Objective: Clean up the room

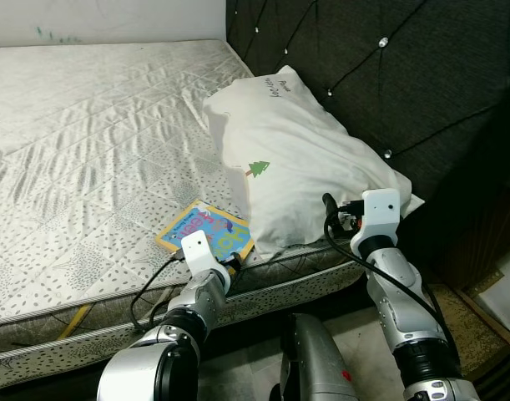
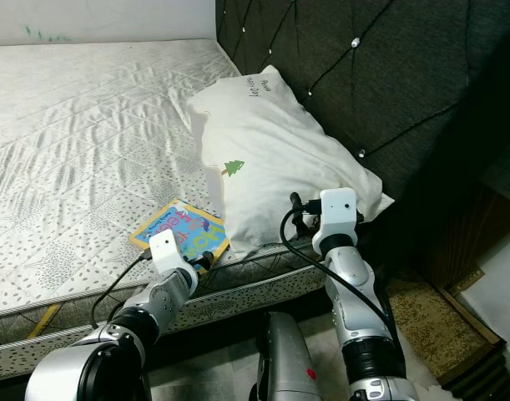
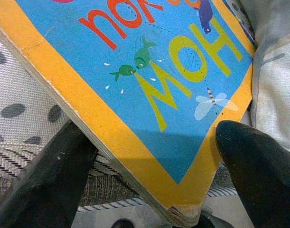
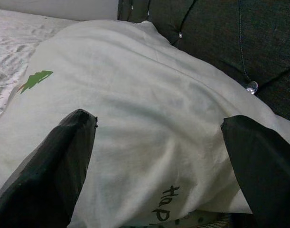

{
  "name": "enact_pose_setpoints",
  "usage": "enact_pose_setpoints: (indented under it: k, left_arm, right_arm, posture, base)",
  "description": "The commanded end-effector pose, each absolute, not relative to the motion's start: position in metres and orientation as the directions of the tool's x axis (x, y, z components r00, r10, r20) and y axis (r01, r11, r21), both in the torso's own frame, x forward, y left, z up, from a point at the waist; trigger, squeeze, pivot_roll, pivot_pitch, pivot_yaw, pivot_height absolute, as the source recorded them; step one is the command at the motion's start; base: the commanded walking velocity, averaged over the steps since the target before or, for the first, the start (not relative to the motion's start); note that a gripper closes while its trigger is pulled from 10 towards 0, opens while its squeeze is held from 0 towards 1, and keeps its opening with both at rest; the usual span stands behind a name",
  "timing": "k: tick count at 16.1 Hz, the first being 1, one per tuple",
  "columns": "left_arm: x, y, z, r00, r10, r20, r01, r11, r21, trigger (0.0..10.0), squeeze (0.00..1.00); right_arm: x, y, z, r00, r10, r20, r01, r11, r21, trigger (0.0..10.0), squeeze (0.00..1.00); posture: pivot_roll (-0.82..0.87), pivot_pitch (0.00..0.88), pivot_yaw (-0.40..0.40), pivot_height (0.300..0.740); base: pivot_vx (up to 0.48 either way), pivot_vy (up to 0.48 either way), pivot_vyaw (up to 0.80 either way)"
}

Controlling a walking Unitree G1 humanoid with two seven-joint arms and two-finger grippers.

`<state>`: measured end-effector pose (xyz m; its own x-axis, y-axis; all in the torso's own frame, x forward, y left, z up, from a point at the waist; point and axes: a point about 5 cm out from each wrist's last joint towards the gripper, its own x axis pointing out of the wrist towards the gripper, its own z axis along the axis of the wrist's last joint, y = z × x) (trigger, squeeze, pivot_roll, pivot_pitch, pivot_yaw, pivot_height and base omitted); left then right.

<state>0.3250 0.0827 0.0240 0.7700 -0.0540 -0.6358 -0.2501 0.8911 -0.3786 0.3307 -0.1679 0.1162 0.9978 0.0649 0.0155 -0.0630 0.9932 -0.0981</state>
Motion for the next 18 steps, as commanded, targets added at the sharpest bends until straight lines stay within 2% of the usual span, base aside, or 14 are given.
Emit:
enact_pose_setpoints:
  k: [1,6,7,9,10,11,12,13,16,18]
  left_arm:
    - [0.324,0.083,0.023,0.757,-0.050,-0.651,-0.245,0.903,-0.354,10.0,0.59]
    - [0.316,0.093,0.013,0.742,-0.052,-0.669,-0.239,0.911,-0.336,10.0,0.57]
    - [0.319,0.096,0.016,0.760,-0.038,-0.649,-0.219,0.925,-0.310,10.0,0.17]
    - [0.326,0.099,0.025,0.807,-0.036,-0.590,-0.166,0.944,-0.284,10.0,0.18]
    - [0.329,0.099,0.031,0.835,-0.040,-0.549,-0.131,0.954,-0.270,10.0,0.21]
    - [0.329,0.097,0.033,0.844,-0.070,-0.532,-0.117,0.943,-0.311,10.0,0.86]
    - [0.329,0.096,0.034,0.844,-0.083,-0.531,-0.113,0.938,-0.327,10.0,1.00]
    - [0.326,0.094,0.033,0.834,-0.117,-0.539,-0.099,0.929,-0.356,10.0,1.00]
    - [0.309,0.104,0.031,0.833,-0.113,-0.542,-0.083,0.943,-0.323,10.0,1.00]
    - [0.294,0.109,0.036,0.836,-0.156,-0.526,-0.019,0.950,-0.312,10.0,1.00]
  right_arm:
    - [0.332,-0.174,0.119,0.998,0.050,0.024,-0.048,0.994,-0.102,10.0,0.00]
    - [0.333,-0.172,0.118,0.998,0.051,0.026,-0.048,0.994,-0.100,10.0,0.00]
    - [0.334,-0.173,0.119,0.998,0.051,0.025,-0.048,0.994,-0.102,10.0,0.00]
    - [0.335,-0.175,0.119,0.998,0.051,0.027,-0.048,0.993,-0.106,10.0,0.00]
    - [0.336,-0.175,0.120,0.998,0.052,0.028,-0.048,0.993,-0.108,10.0,0.00]
    - [0.336,-0.175,0.120,0.998,0.052,0.030,-0.048,0.993,-0.108,10.0,0.00]
    - [0.336,-0.176,0.121,0.998,0.052,0.031,-0.049,0.993,-0.109,10.0,0.00]
    - [0.336,-0.176,0.121,0.998,0.053,0.031,-0.049,0.993,-0.110,10.0,0.00]
    - [0.337,-0.177,0.121,0.998,0.054,0.033,-0.050,0.992,-0.115,10.0,0.00]
    - [0.338,-0.179,0.122,0.998,0.054,0.033,-0.050,0.992,-0.118,10.0,0.00]
  posture:
    - [-0.12,0.023,-0.059,0.523]
    - [-0.11,0.026,-0.063,0.523]
    - [-0.11,0.026,-0.065,0.523]
    - [-0.11,0.024,-0.066,0.523]
    - [-0.11,0.022,-0.065,0.523]
    - [-0.11,0.021,-0.065,0.523]
    - [-0.11,0.020,-0.065,0.523]
    - [-0.11,0.018,-0.064,0.523]
    - [-0.10,0.016,-0.064,0.523]
    - [-0.09,0.015,-0.066,0.523]
  base:
    - [0.000,0.000,0.00]
    - [0.000,0.000,0.00]
    - [0.000,0.000,0.00]
    - [0.000,0.000,0.00]
    - [0.000,0.000,0.00]
    - [0.000,0.000,0.00]
    - [0.000,0.000,0.00]
    - [0.000,0.000,0.00]
    - [0.000,0.000,0.00]
    - [0.000,0.000,0.00]
